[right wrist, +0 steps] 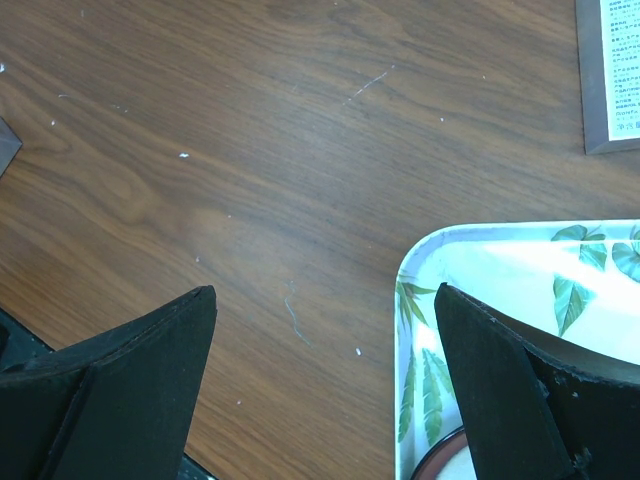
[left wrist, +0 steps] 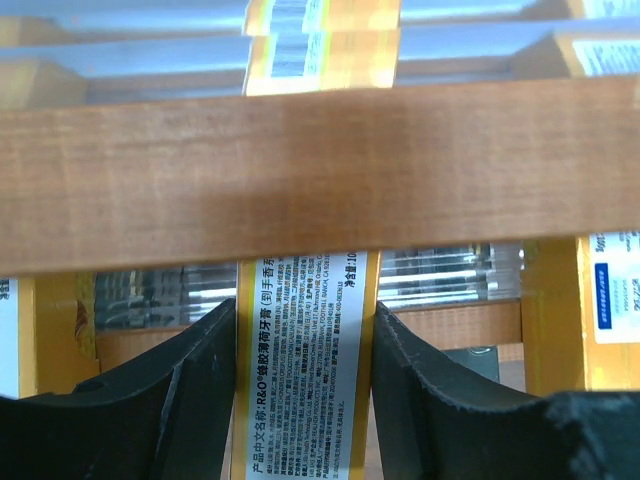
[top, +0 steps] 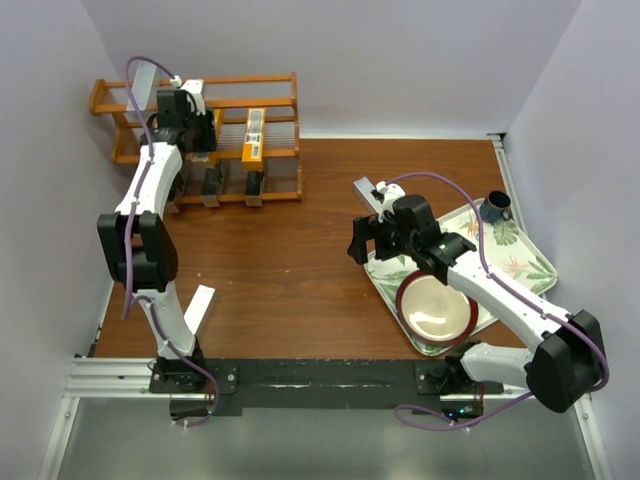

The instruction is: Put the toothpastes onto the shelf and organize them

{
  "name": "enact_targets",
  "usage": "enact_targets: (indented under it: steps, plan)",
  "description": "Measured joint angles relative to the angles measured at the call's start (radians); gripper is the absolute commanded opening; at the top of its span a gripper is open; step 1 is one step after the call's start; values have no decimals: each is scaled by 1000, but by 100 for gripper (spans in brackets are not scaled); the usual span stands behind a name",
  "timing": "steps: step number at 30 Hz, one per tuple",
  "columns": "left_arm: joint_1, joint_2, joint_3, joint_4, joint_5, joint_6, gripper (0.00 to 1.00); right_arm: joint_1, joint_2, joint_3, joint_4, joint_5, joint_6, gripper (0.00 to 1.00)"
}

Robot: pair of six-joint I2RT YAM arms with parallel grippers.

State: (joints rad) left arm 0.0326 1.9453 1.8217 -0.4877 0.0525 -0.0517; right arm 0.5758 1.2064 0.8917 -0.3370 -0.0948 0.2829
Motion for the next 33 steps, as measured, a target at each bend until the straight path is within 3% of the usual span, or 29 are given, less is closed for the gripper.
enact_targets:
  steps: [15, 24, 28, 33]
  plan:
    - [0, 24, 47, 10, -8, 0, 67, 0, 1, 0, -1, 3, -4, 95]
    - [0, 16, 50, 3, 5, -13, 86, 0, 7, 0, -7, 4, -5, 95]
    - [0, -81, -14, -5, 17, -17, 94, 0, 7, 0, -8, 3, -8, 95]
    - [0, -327, -173, -11, 34, -15, 95, 0, 7, 0, -7, 3, -15, 95]
